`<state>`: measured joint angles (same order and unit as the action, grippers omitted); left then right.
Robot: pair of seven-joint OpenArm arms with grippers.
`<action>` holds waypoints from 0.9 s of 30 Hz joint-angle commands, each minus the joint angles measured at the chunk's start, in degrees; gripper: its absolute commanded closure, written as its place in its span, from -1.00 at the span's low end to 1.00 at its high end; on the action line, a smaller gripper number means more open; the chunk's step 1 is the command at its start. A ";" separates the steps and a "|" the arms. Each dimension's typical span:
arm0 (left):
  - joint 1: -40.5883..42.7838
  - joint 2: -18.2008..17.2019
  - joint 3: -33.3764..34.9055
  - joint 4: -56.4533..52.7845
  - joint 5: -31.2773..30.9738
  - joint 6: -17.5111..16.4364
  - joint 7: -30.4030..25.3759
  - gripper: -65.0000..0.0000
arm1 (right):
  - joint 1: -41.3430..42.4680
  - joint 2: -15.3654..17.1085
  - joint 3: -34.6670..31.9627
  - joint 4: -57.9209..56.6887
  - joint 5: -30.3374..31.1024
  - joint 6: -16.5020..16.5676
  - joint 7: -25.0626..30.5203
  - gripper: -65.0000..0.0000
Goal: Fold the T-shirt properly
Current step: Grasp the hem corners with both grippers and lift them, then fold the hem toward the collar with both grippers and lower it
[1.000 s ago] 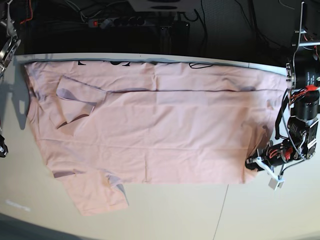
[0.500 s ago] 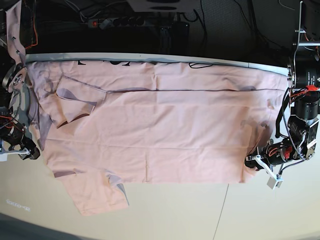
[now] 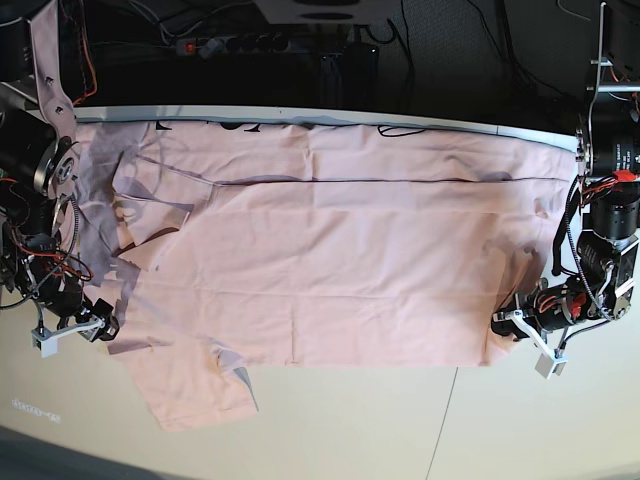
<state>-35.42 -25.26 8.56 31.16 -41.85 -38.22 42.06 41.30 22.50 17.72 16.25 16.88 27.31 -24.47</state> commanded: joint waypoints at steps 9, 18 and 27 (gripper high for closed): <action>-1.88 -0.81 -0.11 0.94 -0.72 -1.78 -0.72 1.00 | 0.24 -0.39 -9.38 0.22 -2.67 2.51 -3.13 0.22; -2.97 -0.98 -0.11 0.94 -1.64 -1.78 -0.24 1.00 | -0.22 1.18 -9.38 6.62 -10.69 2.51 -2.47 1.00; -6.67 -3.63 -0.11 0.94 -12.59 -1.78 7.43 1.00 | -0.26 2.36 -9.38 14.62 -6.36 2.95 -5.16 1.00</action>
<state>-40.21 -28.27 8.60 31.18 -53.63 -38.22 50.24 39.33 23.70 8.25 29.82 10.09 27.42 -30.68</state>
